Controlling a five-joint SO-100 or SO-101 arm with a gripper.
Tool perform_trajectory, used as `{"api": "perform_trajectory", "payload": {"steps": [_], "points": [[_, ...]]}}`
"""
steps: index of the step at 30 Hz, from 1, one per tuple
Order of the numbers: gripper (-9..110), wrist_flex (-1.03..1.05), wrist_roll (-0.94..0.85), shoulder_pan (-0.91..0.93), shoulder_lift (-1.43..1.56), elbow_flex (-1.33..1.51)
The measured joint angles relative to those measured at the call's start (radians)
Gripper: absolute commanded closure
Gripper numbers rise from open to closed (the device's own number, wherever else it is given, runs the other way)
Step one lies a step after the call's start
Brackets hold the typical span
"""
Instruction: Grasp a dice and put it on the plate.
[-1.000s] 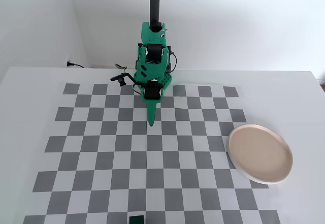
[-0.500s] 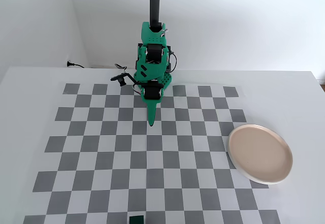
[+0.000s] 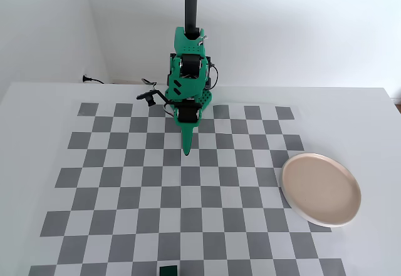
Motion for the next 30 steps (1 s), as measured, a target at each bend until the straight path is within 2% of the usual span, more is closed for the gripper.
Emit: {"api": "perform_trajectory", "payload": {"steps": [30], "points": [[106, 0.0, -0.052, -0.069, 0.0, 0.0]]}}
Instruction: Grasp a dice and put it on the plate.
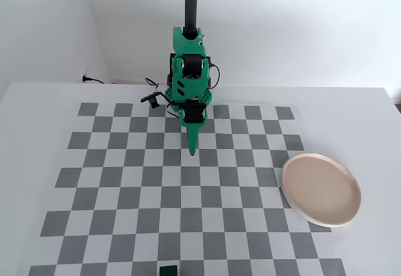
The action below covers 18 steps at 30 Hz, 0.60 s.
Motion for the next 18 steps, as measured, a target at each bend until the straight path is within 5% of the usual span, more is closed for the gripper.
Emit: {"api": "perform_trajectory", "payload": {"steps": [18], "points": [[106, -0.089, -0.692, 0.118, 0.0, 0.0]]}}
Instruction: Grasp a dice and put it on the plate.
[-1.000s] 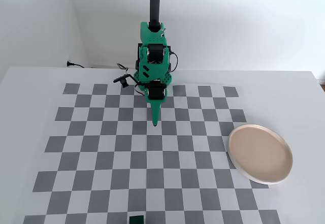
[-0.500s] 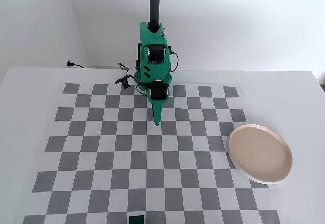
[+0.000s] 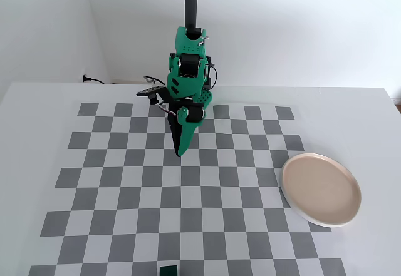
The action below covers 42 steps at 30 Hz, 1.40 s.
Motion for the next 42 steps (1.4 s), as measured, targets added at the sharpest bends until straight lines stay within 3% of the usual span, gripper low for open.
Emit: {"api": "perform_trajectory", "payload": {"steps": [12, 21, 30, 42], "points": [[106, -0.018, -0.474, -0.057, 0.0, 0.0], [94, -0.041, -0.707, -0.057, 0.0, 0.0], [84, -0.114, -0.811, -0.037, 0.0, 0.0], [82, -0.221, -0.816, -0.023, -0.008, 0.0]]}}
